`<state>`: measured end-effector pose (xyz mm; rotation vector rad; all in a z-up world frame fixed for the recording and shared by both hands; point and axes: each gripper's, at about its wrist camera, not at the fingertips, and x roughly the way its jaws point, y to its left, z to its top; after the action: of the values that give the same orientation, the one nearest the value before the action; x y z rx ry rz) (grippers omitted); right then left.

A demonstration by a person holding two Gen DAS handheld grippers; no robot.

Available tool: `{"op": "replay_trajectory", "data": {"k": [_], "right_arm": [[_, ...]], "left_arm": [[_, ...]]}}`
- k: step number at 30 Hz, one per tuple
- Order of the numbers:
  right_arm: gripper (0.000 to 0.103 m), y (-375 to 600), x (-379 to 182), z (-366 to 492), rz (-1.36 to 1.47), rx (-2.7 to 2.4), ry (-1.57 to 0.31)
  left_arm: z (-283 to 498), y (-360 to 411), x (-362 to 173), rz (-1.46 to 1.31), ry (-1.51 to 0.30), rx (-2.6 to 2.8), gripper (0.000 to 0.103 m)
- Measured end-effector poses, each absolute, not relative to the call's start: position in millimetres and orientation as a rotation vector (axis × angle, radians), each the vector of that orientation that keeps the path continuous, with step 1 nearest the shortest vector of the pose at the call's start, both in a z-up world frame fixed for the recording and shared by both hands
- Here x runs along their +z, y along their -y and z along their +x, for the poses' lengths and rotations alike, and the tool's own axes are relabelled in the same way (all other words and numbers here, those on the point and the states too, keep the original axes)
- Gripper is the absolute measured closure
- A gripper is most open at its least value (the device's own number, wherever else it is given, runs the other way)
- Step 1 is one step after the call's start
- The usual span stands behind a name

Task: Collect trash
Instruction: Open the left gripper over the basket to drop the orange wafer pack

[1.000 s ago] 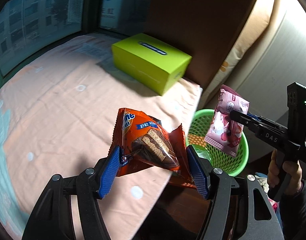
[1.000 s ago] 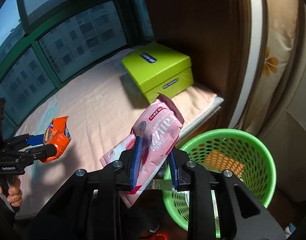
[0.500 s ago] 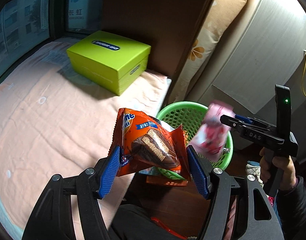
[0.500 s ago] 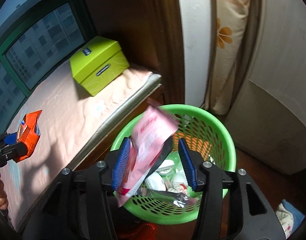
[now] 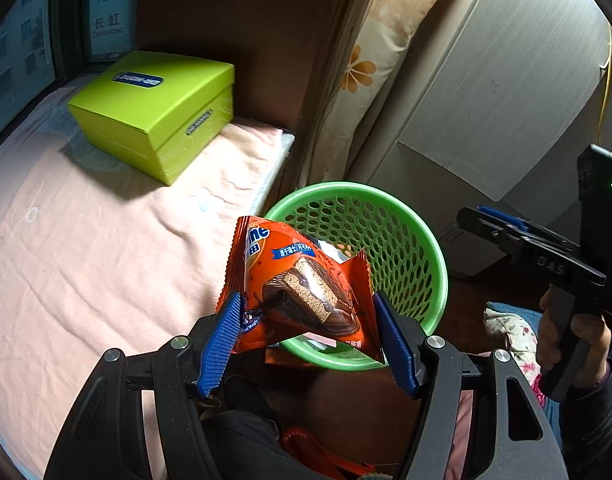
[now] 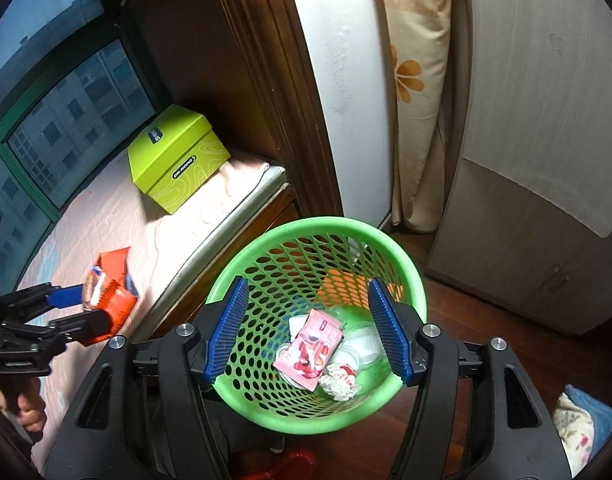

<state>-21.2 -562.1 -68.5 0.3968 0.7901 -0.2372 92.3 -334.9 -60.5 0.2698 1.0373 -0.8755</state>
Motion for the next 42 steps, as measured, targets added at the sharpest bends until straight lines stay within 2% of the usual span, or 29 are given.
{"op": "replay_trajectory", "data": {"k": [14,18,23,42], "right_arm": [[0.030,573,-65,-42,0.382,-0.279,-0.776],[0.029,576,-67,-47,0.389,-0.289,-0.776],[0.029,576,-69,-50,0.396,-0.289,-0.778],[0.020,536,-57,-39,0.396,-0.223,-0.745]], "left_arm": [[77,386,-94,0.326,-1.105,-0.926,0.038],[76,388,-96,0.316,-1.110,-0.930,0.026],[73,390,-93,0.308,-1.105,-0.940,0.020],[92,306,-62,0.254,-1.007,-0.724,0.010]]}}
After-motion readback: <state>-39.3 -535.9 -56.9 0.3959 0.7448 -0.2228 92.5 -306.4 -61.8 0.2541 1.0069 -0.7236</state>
